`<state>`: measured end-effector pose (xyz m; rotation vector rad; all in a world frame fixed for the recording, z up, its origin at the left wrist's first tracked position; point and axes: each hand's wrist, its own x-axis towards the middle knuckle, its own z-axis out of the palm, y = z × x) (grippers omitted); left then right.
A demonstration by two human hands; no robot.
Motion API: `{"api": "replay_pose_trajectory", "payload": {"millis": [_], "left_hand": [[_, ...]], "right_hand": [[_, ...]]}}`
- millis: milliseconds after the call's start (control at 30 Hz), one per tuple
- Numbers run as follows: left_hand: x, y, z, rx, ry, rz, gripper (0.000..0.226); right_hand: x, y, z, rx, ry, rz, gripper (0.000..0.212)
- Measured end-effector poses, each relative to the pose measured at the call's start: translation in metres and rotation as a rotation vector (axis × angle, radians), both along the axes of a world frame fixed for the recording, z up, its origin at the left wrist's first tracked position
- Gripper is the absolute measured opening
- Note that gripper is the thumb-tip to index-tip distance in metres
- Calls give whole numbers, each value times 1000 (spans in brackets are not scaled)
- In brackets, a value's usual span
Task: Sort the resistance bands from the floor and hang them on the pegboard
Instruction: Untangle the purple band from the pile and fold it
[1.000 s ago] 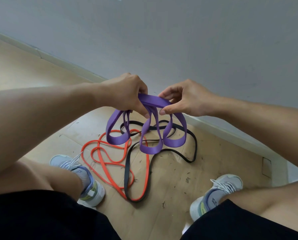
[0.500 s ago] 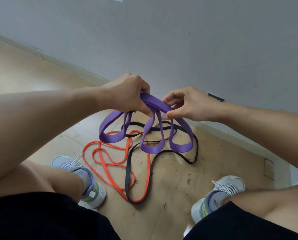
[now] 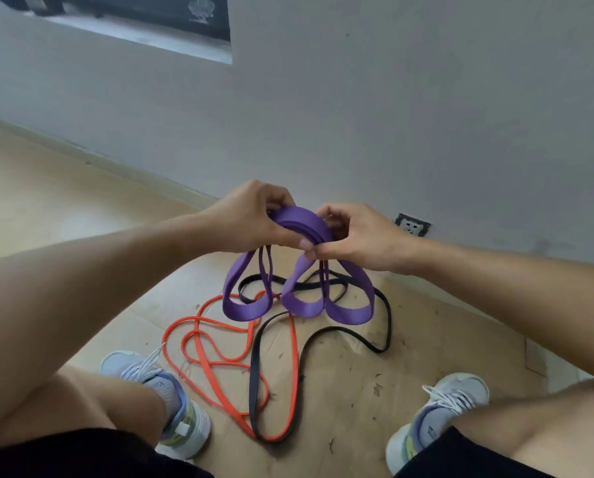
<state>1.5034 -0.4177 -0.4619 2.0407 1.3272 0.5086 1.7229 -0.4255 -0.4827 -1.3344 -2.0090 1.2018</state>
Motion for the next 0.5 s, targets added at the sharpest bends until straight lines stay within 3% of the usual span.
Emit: {"api": "replay_pose_trajectory", "payload": {"millis": [233,400,500], "left_hand": [[7,-5,11,84,-167,56,46],[30,-10,26,185,-355,124,27],[43,-9,35,243,-368,143,21]], "right_hand": [[20,-1,29,77,96,-152,45],[35,-3,55,193,130,-209,32],[40,-5,67,256,94,-237,30]]}}
